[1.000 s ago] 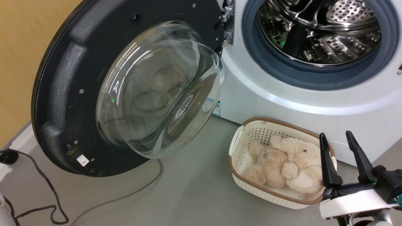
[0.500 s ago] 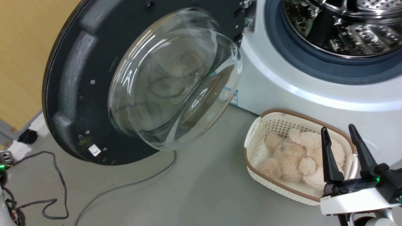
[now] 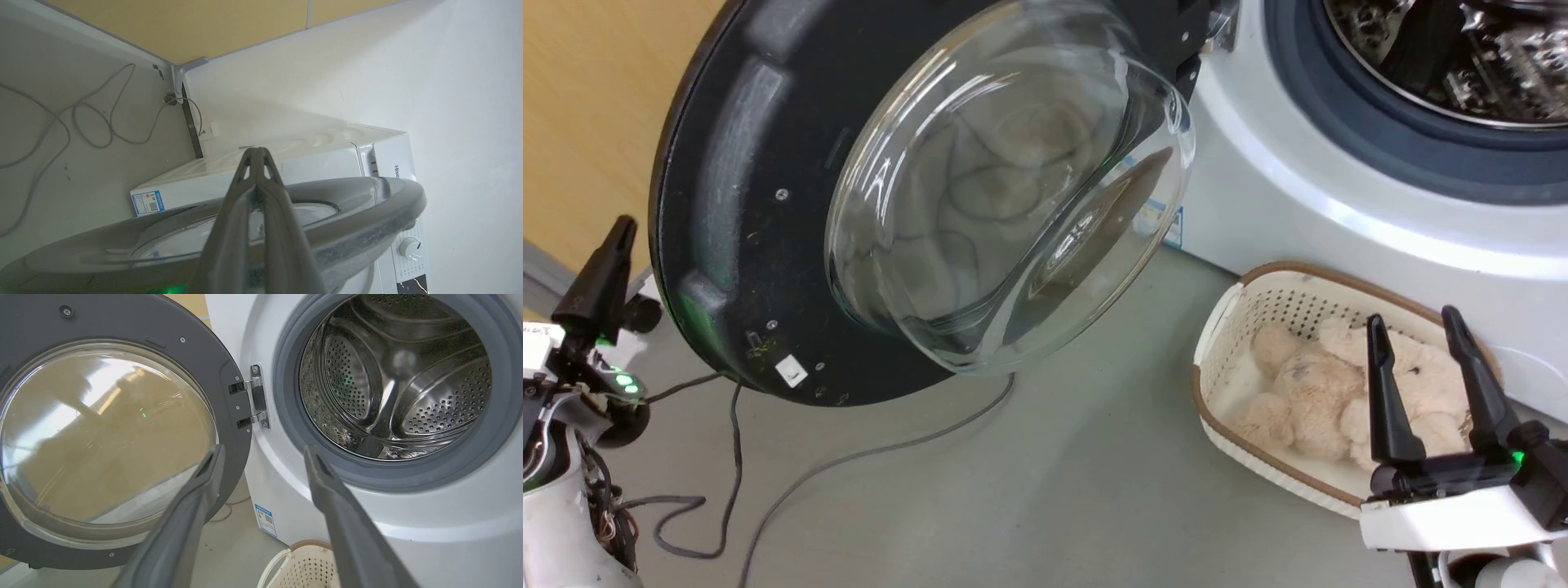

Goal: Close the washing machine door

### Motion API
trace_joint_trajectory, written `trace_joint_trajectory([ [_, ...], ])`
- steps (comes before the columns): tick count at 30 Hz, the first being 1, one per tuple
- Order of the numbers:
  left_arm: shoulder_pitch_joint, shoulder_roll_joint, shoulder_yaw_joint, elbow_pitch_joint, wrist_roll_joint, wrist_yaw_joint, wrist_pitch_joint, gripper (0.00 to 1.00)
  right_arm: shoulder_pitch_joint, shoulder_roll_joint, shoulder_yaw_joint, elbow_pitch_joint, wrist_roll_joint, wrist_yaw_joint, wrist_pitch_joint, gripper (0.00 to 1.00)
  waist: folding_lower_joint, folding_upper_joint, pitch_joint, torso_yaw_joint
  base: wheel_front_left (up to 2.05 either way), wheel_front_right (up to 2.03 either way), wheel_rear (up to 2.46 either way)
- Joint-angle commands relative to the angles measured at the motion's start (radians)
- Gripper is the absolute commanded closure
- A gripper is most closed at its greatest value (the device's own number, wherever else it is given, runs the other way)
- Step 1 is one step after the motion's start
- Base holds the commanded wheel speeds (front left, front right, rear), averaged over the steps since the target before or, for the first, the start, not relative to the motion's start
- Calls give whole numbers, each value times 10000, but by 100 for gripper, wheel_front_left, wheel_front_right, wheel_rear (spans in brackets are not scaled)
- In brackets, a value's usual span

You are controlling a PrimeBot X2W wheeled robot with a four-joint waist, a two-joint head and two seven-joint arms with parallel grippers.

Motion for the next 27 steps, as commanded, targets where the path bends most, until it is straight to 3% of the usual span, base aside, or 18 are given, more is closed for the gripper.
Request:
trace_joint_trajectory([
  [1,-28,-7,-19,-95,-369,-88,244,100,-207,28,2,-103,-78,7,-110,0,-1,0,108,69,0,0,0],
  [7,265,-286,-393,-482,-1203,-154,1159,100,-189,30,-48,-168,-140,8,-236,0,-1,0,298,413,0,0,0],
  [12,841,-471,-915,-1031,-1190,-158,1509,100,-237,30,-22,-127,-150,8,-243,0,-1,0,259,473,0,0,0],
  [27,3065,-1053,-2968,-4624,-1207,-159,2435,100,-179,30,84,36,99,8,-243,0,-1,0,-359,403,0,0,0],
])
